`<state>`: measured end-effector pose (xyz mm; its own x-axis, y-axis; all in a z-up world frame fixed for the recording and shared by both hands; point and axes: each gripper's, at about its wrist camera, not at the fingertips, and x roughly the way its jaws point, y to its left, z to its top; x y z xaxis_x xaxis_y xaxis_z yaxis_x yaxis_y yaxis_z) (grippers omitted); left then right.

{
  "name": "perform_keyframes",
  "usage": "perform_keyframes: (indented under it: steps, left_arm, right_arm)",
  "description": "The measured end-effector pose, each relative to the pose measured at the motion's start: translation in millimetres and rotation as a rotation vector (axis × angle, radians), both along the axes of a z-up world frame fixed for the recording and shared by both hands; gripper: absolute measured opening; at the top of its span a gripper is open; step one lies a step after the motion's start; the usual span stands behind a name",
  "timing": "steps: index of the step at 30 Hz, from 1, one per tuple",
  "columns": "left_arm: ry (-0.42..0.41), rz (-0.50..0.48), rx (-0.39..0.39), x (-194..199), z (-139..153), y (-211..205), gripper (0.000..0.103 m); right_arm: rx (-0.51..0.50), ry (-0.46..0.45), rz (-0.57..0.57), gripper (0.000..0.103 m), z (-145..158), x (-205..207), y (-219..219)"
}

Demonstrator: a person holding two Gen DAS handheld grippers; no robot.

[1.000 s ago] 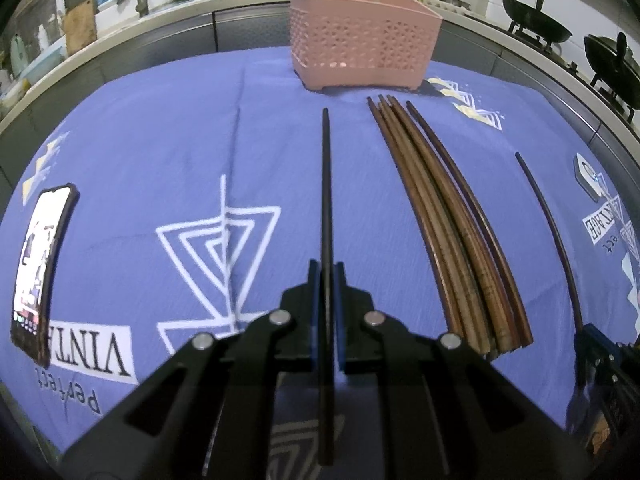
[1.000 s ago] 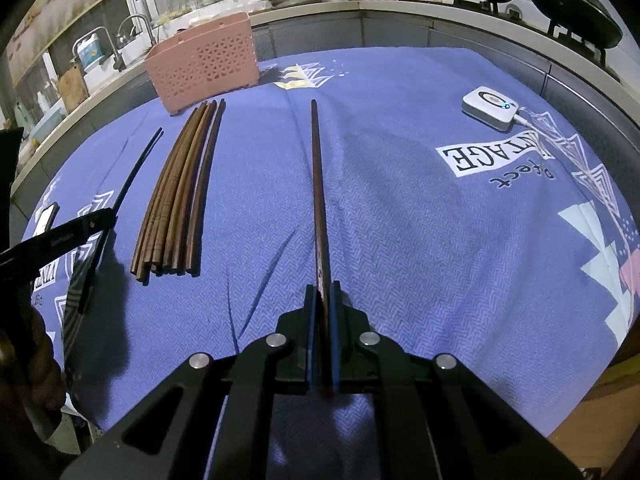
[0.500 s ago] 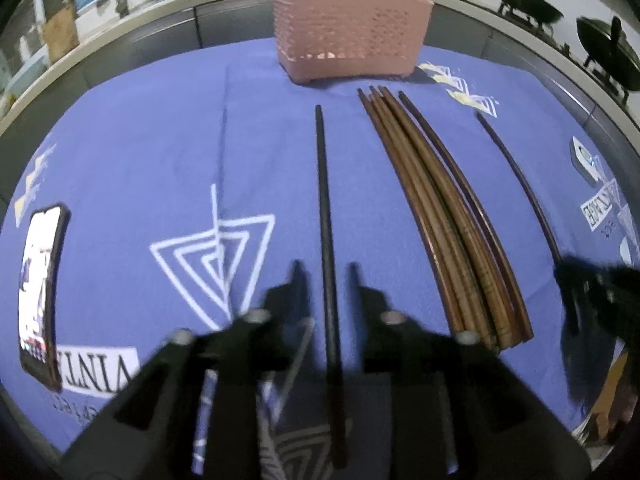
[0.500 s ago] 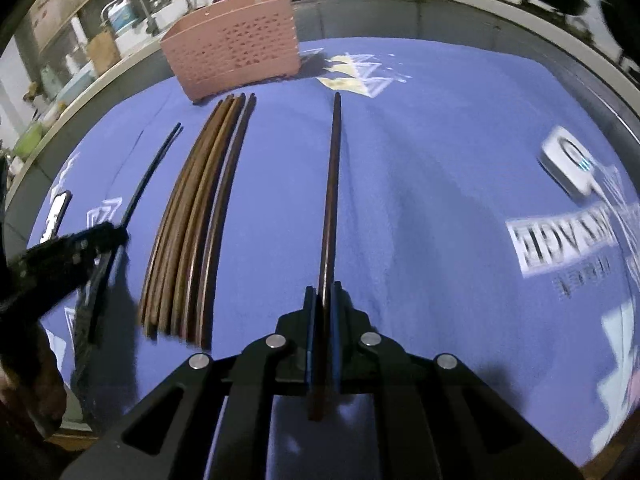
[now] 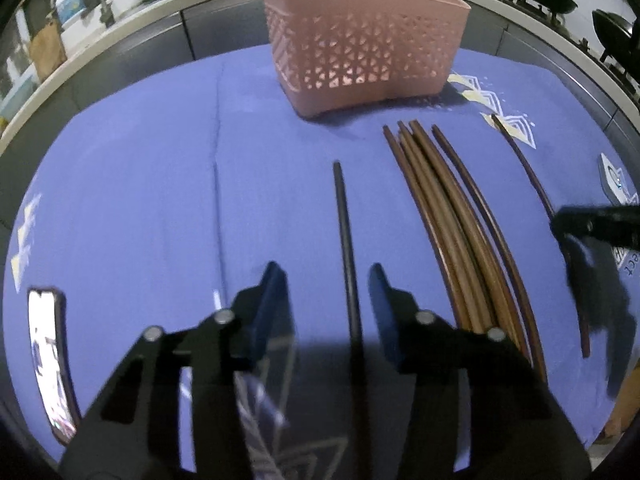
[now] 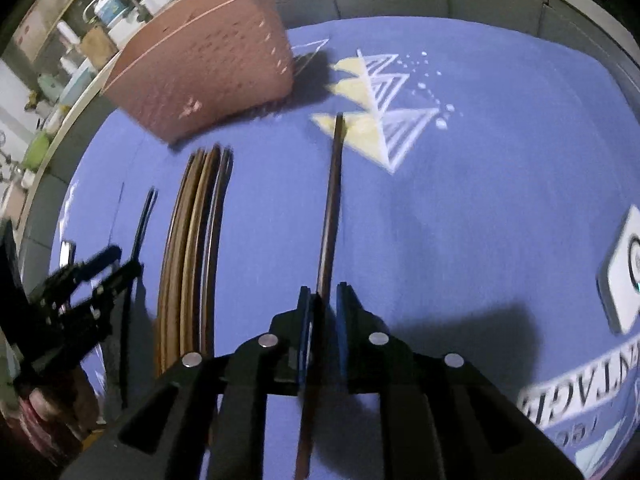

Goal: Organize utensils
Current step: 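Lift both held chopsticks and carry them over the pink basket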

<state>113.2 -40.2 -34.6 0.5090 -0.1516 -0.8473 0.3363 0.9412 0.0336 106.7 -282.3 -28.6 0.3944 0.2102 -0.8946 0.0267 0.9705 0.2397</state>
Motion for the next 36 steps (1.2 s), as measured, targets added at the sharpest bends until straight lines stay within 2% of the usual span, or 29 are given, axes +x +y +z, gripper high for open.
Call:
perform_keyframes:
  steps: [2,4,6,8,10,11,17,22,27,31,33,36]
  left_arm:
    - [-0.002,-0.01,-0.001,4,1,-2,0.028]
    - [-0.003,-0.016,-0.018,9,2,-4,0.008]
    - [-0.02,-0.012,-0.049,12,1,-5,0.005]
    - [-0.036,-0.014,-0.049,14,1,-7,0.005]
    - [-0.019,-0.008,-0.087,15,4,-5,0.004]
    - [-0.015,-0.007,-0.119,16,7,-3,0.004]
    - [-0.14,-0.025,-0.271,-2,69,21,0.004]
    - [-0.264,-0.053,-0.365,-14,136,38,0.004]
    - [-0.421,-0.074,-0.434,-5,220,46,0.004]
    - [-0.566,-0.076,-0.416,19,277,31,0.005]
    - [-0.593,-0.067,-0.392,43,289,22,0.005]
    - [-0.561,-0.048,-0.363,81,279,10,0.005]
  right_arm:
    - [0.017,0.0,-0.007,0.016,1,19,-2]
    - [0.017,-0.006,-0.012,0.017,2,35,-1]
    - [0.008,-0.02,0.011,0.017,4,50,2]
    - [-0.037,-0.024,0.025,0.006,3,56,7]
    - [-0.007,-0.028,0.031,0.005,5,51,9]
    - [0.02,-0.063,0.048,0.005,11,41,12]
    - [0.058,-0.312,0.131,0.005,67,-18,26]
    - [0.133,-0.534,0.118,0.005,128,-51,25]
    - [0.173,-0.701,0.093,0.005,206,-27,26]
    - [0.18,-0.844,0.06,0.005,258,-3,38]
    - [0.175,-0.911,0.025,0.005,264,26,47]
    - [0.129,-0.918,0.0,0.005,251,67,66]
